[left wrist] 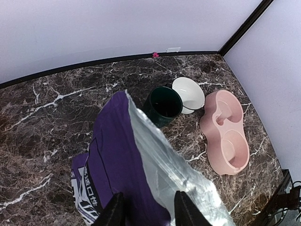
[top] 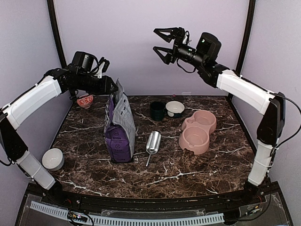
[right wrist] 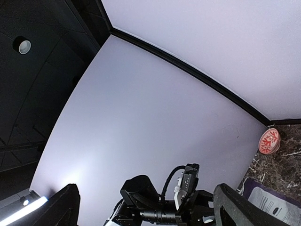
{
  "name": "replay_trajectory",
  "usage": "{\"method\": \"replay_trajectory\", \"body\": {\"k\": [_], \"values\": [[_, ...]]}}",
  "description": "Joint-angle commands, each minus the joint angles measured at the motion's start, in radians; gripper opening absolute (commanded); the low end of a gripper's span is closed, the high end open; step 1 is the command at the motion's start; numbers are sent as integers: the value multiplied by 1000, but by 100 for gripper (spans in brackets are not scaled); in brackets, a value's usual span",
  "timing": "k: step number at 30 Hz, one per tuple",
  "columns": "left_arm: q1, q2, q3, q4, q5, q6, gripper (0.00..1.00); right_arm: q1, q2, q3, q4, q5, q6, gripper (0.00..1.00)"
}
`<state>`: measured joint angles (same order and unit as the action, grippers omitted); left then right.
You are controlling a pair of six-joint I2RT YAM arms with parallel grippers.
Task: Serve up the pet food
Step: Open the pet food bag at the center of the board.
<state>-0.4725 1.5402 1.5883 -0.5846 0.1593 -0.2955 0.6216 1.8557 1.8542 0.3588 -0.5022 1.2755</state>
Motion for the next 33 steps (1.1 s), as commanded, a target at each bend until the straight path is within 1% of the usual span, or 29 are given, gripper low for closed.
{"method": "replay_trajectory", "body": {"k": [1, 5, 11, 19, 25, 30, 32, 33], "values": [[-8, -28, -8, -44, -18, 7, 36, -24, -14, -7, 146, -19, 76, 99], [-9, -26, -7, -63, -30, 9, 32, -31, -14, -16, 184, -14, 112, 99], [-13, -34, -30, -55, -42, 2, 20, -33, 7, -16, 254, -30, 197, 99], [-15, -43, -48, -51, -43, -4, 15, -41, 5, -63, 332, 3, 259, 99], [-15, -59, -61, -44, -50, -5, 11, -42, 15, -63, 344, 4, 287, 99], [-15, -65, -62, -37, -51, -4, 8, -61, 29, -144, 361, 35, 265, 99], [-16, -65, -60, -32, -44, -2, 8, -82, 47, -200, 438, 32, 283, 100], [-16, -66, -63, -27, -41, -2, 8, -92, 62, -223, 532, 16, 308, 99]]}}
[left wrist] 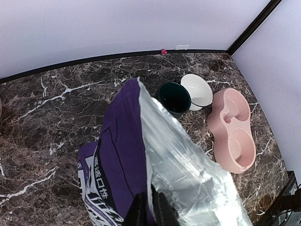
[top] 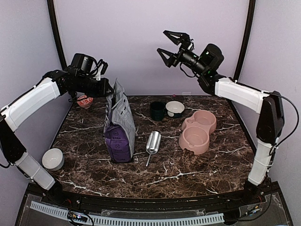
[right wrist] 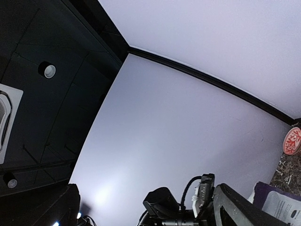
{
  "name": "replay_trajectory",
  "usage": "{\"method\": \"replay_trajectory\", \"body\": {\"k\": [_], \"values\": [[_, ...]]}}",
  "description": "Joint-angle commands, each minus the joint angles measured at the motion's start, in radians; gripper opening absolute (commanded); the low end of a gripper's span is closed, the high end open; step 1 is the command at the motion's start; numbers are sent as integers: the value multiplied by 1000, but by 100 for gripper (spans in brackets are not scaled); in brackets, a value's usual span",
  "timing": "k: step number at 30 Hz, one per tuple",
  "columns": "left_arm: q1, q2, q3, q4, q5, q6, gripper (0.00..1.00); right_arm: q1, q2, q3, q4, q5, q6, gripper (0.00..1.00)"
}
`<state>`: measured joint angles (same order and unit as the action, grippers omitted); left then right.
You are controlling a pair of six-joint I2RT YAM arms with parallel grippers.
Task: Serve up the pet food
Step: Open the pet food bag at the center of the board.
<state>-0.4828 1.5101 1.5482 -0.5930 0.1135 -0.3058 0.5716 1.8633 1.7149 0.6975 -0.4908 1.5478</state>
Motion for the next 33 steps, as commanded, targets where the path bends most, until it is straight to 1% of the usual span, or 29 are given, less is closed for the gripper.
{"method": "replay_trajectory", "body": {"k": [1, 2, 3, 5, 7, 8, 9, 12, 13, 15, 19, 24, 27, 33], "values": [[-6, -37, -25, -14, 8, 8, 7, -50, 87, -90, 237, -16, 62, 99], [-6, -40, -28, -10, 8, 6, 7, -55, 113, -81, 231, -37, 90, 99], [-6, -42, -32, -3, 8, 8, 7, -57, 136, -45, 151, -71, 94, 100], [-5, -45, -39, 8, 10, 11, 7, -54, 165, 35, -15, -111, 28, 100], [-6, -47, -40, 10, 13, 15, 6, -48, 156, 43, -72, -85, -30, 100], [-6, -47, -40, 9, 15, 19, 6, -44, 146, 54, -94, -74, -91, 100], [-5, -48, -40, 10, 16, 22, 6, -36, 136, 83, -170, -62, -206, 100], [-6, -54, -41, 7, 21, 34, 6, -12, 142, 239, -529, 32, -455, 100], [-5, -56, -42, 7, 25, 38, 5, -6, 153, 291, -620, 83, -521, 100], [-7, -57, -41, 6, 39, 46, 1, 3, 179, 358, -755, 126, -597, 100], [-6, -61, -40, 15, 88, 52, 0, 22, 245, 463, -905, 135, -644, 100], [-7, -73, -43, 36, 120, 51, 0, 92, 345, 650, -1091, 133, -748, 99], [-9, -74, -42, 39, 138, 42, 0, 142, 356, 663, -1138, 136, -796, 96], [-10, -83, -70, 69, 132, 36, 0, 224, 359, 649, -1163, 141, -850, 90]]}}
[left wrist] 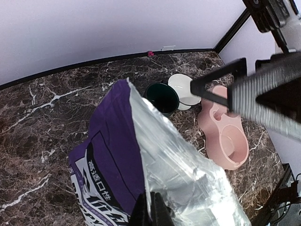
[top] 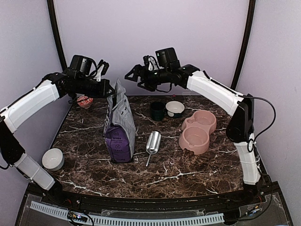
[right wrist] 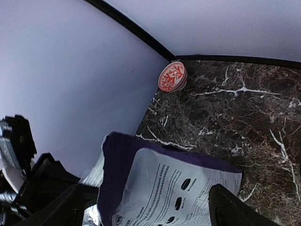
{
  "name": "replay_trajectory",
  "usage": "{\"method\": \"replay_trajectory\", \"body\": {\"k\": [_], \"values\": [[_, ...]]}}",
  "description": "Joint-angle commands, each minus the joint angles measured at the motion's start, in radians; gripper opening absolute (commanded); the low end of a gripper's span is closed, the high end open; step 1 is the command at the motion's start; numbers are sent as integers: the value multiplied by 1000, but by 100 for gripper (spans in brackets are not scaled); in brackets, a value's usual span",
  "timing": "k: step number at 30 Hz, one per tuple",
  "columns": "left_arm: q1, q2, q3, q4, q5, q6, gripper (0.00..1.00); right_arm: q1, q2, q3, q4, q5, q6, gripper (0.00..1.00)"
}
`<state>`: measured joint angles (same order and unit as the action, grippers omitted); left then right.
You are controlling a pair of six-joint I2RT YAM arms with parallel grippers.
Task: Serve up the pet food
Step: Open the pet food bag at the center of the board.
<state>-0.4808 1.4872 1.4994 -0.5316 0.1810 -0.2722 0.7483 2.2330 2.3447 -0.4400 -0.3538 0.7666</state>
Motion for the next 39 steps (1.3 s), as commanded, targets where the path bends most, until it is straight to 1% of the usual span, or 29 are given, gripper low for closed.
{"method": "replay_trajectory", "body": {"k": [1, 5, 7, 8, 10, 12, 14, 16, 18, 20, 24, 27, 30, 36, 39], "values": [[-12, -62, -25, 12, 68, 0, 0, 59, -4, 26, -33, -1, -71, 89], [-13, -67, -33, 21, 76, -5, 0, 90, 2, 25, -49, 3, -88, 84], [-15, -69, -32, 22, 75, -4, 0, 103, 5, 17, -55, 7, -94, 79], [-15, -71, -34, 23, 75, -4, 0, 108, 9, 14, -62, 12, -97, 75], [-17, -77, -40, 26, 75, -6, 0, 115, 16, 10, -74, 23, -100, 62], [-19, -79, -42, 28, 72, -4, 0, 123, 18, 3, -74, 26, -106, 40], [-19, -78, -41, 24, 68, -1, 0, 130, 18, -1, -79, 36, -113, 29], [-21, -76, -36, 14, 55, 5, 0, 133, 16, 5, -86, 48, -125, 22], [-22, -71, -22, -5, 28, 19, 0, 133, 13, 22, -103, 67, -139, 9], [-24, -61, 15, -46, -10, 45, 0, 132, 2, 39, -120, 99, -163, 0], [-25, -43, 84, -137, -55, 98, 0, 125, -21, 84, -178, 162, -235, 0], [-25, -20, 157, -236, -95, 136, 0, 107, -39, 129, -246, 213, -284, 0], [-24, 0, 228, -328, -149, 162, 0, 89, -73, 128, -277, 251, -318, 0], [-24, 34, 356, -500, -240, 196, 0, 81, -119, 113, -313, 260, -347, 0], [-24, 41, 390, -531, -254, 202, 0, 86, -139, 86, -301, 254, -346, 0]]}}
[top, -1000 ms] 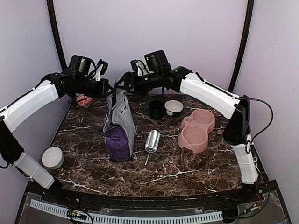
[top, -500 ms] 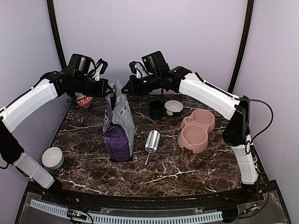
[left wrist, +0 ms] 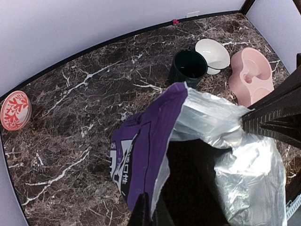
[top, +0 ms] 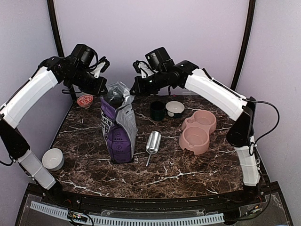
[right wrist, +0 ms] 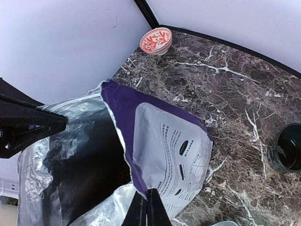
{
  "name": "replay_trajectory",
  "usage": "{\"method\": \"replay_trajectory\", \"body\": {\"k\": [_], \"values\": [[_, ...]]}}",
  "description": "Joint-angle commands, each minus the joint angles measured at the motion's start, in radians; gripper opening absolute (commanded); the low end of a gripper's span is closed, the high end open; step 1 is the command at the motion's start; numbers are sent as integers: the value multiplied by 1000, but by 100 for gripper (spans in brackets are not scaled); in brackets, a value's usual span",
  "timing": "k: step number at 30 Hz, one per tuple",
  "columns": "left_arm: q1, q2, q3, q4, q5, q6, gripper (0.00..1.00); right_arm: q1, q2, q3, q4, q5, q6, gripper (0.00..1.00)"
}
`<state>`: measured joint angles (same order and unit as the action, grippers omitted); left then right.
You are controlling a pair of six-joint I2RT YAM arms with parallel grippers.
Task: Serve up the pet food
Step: Open the pet food bag at the center of the board.
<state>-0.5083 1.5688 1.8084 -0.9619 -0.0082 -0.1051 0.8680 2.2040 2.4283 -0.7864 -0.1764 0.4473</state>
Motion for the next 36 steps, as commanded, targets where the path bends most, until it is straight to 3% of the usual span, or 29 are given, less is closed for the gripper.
{"method": "replay_trajectory", "body": {"k": [1, 3, 6, 11, 14, 19, 22, 29, 36], "values": [[4, -44, 74, -92, -52, 33, 0, -30, -120, -28, 65, 70, -24, 0], [1, -52, 49, -62, -4, 25, 0, -20, -150, -94, 127, 39, -18, 0], [-2, -76, -9, 2, 53, 20, 11, 2, -185, -203, 240, 2, 2, 0], [-1, -121, -73, 87, 86, -7, 36, 62, -181, -253, 316, 23, -6, 21], [-4, -124, -62, 83, 117, -38, 44, 71, -168, -254, 322, 34, -2, 36], [-18, -121, -40, 40, 131, -108, 48, 80, -170, -270, 335, 45, 2, 62], [-44, -121, -37, 17, 113, -147, 49, 81, -174, -281, 336, 46, -5, 70], [-126, -106, -16, -46, 53, -210, 57, 81, -201, -342, 345, 78, -27, 84], [-176, -81, 6, -100, 34, -277, 63, 81, -227, -384, 354, 108, -40, 87]]}}
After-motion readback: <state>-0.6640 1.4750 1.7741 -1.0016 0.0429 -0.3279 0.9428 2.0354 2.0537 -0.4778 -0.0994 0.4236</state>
